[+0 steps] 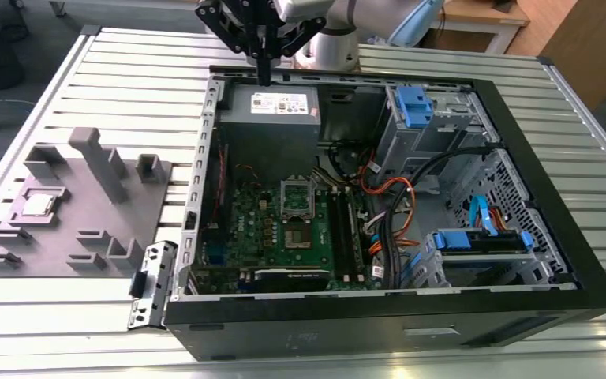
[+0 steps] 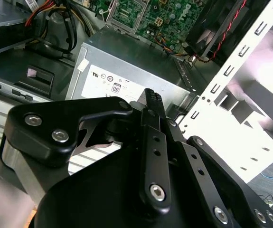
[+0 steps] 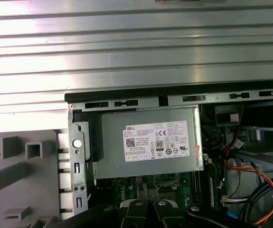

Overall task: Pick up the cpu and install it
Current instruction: 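Reach for the cpu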

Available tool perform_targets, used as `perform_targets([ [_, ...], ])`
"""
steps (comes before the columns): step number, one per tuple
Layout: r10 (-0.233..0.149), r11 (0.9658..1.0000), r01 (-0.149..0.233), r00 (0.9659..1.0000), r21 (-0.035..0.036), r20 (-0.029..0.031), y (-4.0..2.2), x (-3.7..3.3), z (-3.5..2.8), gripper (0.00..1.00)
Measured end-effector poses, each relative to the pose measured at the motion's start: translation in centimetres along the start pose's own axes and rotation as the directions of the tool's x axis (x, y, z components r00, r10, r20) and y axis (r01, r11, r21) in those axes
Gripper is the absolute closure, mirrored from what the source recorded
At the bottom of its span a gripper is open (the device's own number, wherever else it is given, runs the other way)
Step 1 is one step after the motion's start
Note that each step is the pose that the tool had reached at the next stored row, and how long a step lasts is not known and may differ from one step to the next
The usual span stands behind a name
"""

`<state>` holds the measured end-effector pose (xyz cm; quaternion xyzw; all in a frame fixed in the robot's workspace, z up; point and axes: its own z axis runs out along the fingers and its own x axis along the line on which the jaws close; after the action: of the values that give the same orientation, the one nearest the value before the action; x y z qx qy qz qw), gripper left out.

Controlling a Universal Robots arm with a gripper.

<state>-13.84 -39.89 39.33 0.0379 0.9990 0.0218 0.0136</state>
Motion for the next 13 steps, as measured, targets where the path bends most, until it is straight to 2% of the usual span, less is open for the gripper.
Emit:
perform_targets([
  [13,0.000,1.0000,0.000,1.0000,0.0000,0.0010,-0.04,0.56,-0.02,0.89],
])
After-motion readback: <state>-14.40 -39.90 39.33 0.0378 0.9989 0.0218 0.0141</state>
